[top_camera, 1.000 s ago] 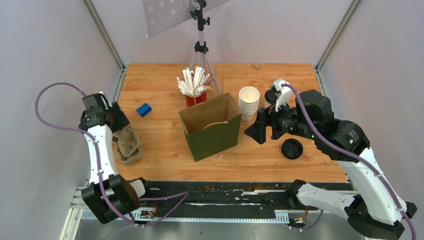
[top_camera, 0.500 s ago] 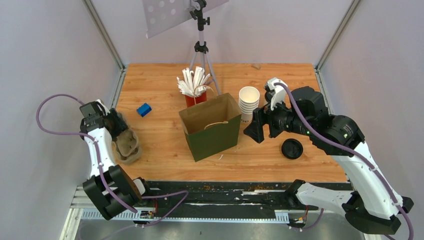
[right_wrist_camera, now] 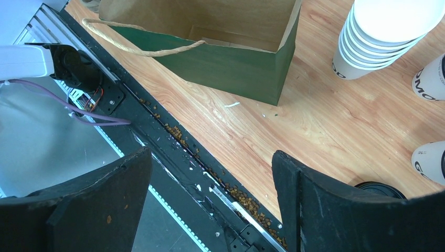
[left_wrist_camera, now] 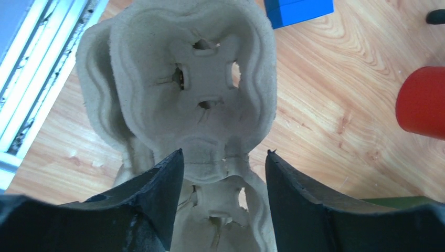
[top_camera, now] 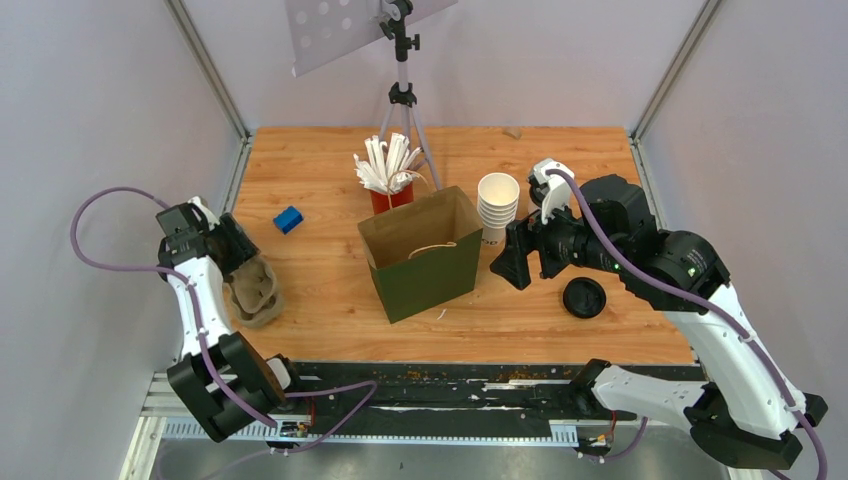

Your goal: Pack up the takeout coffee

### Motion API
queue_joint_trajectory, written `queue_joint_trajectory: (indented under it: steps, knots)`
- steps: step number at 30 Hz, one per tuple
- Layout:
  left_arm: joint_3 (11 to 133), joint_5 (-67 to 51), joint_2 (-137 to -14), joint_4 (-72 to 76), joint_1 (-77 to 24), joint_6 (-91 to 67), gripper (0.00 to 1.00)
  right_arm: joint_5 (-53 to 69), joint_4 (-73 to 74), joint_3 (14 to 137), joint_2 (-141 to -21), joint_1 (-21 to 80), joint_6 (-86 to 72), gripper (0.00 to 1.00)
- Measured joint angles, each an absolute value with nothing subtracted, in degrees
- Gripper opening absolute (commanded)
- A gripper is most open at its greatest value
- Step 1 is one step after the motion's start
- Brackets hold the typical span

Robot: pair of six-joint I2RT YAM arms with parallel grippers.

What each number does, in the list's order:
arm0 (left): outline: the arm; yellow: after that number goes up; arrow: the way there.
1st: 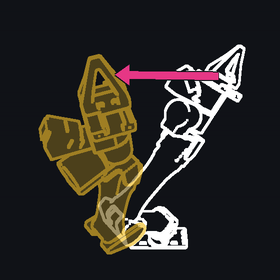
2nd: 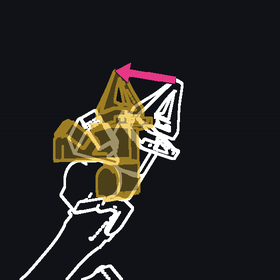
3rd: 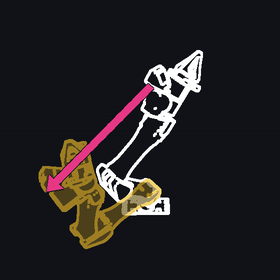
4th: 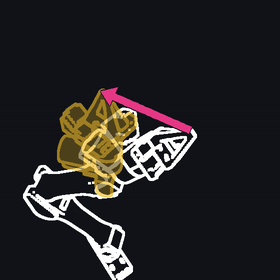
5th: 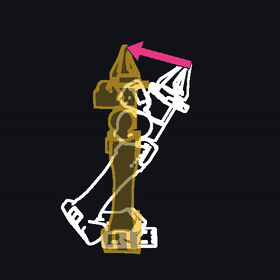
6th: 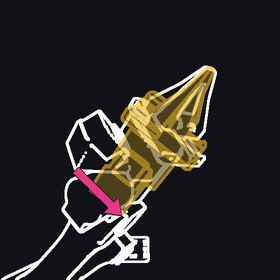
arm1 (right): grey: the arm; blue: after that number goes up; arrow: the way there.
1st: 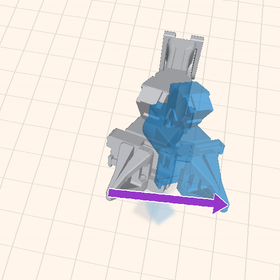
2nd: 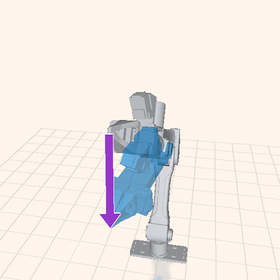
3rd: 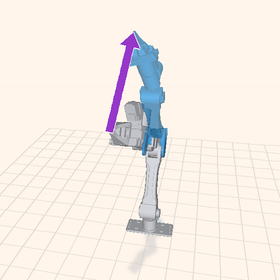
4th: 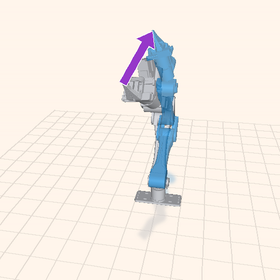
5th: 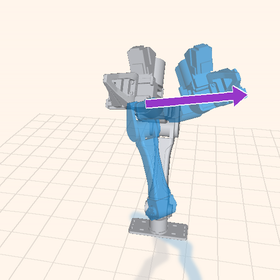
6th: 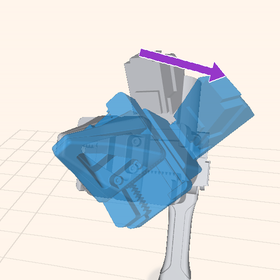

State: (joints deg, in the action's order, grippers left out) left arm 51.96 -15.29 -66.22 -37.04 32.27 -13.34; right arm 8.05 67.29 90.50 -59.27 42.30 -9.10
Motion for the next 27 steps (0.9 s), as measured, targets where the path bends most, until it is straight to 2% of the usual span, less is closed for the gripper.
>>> queue_joint_trajectory:
  steps: [3,11,18,27]
  knots:
    - [52.88,-13.23,-66.17,-38.20,32.36,-12.75,0.59,8.05,67.29,90.50,-59.27,42.30,-9.10,0.84]
    - [54.39,-12.27,-65.95,-37.95,33.17,-12.53,0.59,8.05,67.35,89.89,-59.33,42.30,-9.10,0.84]
    - [54.04,-14.92,-65.95,-36.75,37.82,-12.58,0.59,8.05,67.51,89.80,-59.53,42.30,-9.10,0.84]
    - [50.85,-18.00,-65.95,-35.51,38.54,-11.81,0.59,8.08,67.46,88.88,-60.03,42.30,-9.08,0.84]
